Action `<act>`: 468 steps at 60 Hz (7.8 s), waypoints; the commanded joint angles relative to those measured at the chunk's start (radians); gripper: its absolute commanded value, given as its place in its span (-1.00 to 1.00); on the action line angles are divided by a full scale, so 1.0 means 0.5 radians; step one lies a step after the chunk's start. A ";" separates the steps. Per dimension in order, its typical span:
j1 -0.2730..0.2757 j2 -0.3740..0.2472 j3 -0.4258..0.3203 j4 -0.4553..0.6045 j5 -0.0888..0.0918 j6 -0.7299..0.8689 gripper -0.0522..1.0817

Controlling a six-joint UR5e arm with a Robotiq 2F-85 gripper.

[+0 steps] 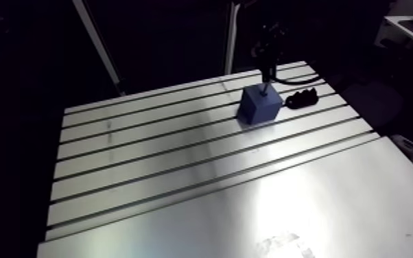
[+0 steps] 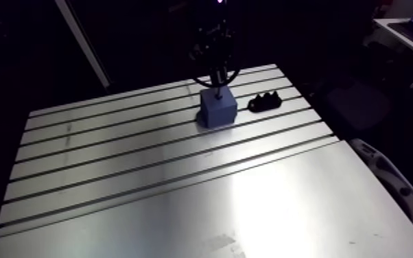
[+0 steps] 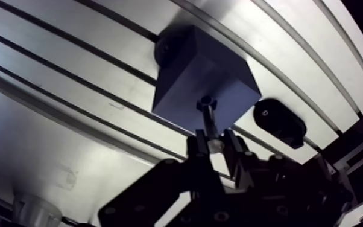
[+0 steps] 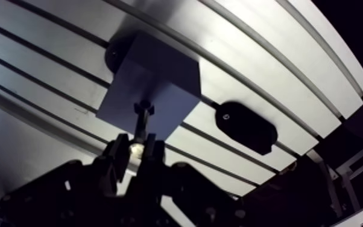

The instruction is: Pick up the M10 bolt and insert it into the hex recess until seated.

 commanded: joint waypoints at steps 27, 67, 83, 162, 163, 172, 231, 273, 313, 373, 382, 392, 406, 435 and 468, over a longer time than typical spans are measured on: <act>0.007 0.009 0.009 -0.006 -0.001 0.000 0.89; 0.007 0.009 0.015 -0.034 0.002 0.000 0.89; 0.007 0.009 0.015 -0.034 0.002 0.000 0.89; 0.007 0.018 0.040 -0.058 -0.001 0.000 0.89; 0.007 0.018 0.040 -0.058 -0.001 0.000 0.89; 0.007 0.017 0.043 -0.059 -0.001 0.000 0.89; 0.004 -0.001 0.037 -0.046 -0.016 -0.034 0.90; 0.007 0.005 0.034 -0.058 -0.016 -0.021 0.90; 0.007 0.015 0.022 -0.061 -0.013 -0.015 0.89; 0.010 0.018 0.036 -0.064 -0.007 -0.009 0.89; 0.010 0.018 0.040 -0.064 -0.007 -0.009 0.89; 0.007 0.020 0.040 -0.070 -0.007 -0.009 0.89; 0.007 0.033 0.043 -0.086 -0.007 -0.009 0.89; 0.007 0.033 0.046 -0.086 -0.007 -0.009 0.89; 0.010 0.021 0.061 -0.089 0.004 -0.021 -0.57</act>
